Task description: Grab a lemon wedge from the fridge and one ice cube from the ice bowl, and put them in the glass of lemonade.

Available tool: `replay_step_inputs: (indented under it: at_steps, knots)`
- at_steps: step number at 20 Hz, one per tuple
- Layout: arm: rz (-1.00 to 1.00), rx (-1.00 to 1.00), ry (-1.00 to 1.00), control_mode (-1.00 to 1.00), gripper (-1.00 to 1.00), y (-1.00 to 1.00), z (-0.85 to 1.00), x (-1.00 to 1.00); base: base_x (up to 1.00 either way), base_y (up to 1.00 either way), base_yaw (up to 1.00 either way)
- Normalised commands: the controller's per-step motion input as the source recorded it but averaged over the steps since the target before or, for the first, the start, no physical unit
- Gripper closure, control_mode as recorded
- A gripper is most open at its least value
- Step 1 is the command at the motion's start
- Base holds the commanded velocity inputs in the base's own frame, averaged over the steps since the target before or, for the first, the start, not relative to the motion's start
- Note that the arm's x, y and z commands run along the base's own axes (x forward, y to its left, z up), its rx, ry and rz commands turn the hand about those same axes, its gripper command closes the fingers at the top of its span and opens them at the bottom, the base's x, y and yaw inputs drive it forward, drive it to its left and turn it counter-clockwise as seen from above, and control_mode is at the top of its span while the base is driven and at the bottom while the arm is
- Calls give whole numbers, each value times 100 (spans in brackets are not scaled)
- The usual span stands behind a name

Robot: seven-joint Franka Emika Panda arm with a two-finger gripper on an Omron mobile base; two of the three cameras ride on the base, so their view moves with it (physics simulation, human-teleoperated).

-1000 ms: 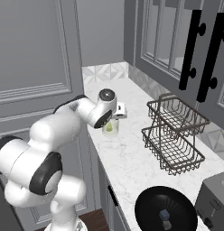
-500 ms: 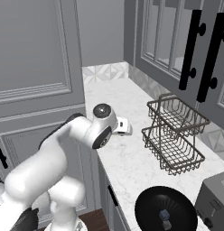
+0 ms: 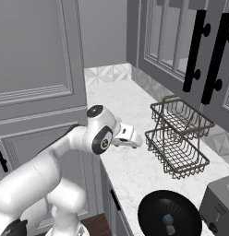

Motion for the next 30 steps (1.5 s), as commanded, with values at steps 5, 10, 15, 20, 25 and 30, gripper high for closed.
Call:
replay_step_inputs:
  at_steps: [5, 10, 15, 20, 25, 30]
  knots:
    - [-24, 11, 8, -100, -100, -77, 31, -82, 0, 0, 0]
    - [-19, 26, -1, -100, -100, -74, 0, -100, 0, 0, 0]
    - [-22, 23, 0, -100, -100, -74, 0, -100, 0, 0, 0]
    - [-16, 20, 0, -100, -100, -49, -6, -75, 0, 0, 0]
    - [-1, 6, 0, -100, -100, 0, -11, -2, 0, 0, 0]
    - [0, 4, 4, -100, -100, -2, -74, 6, 0, 0, 0]
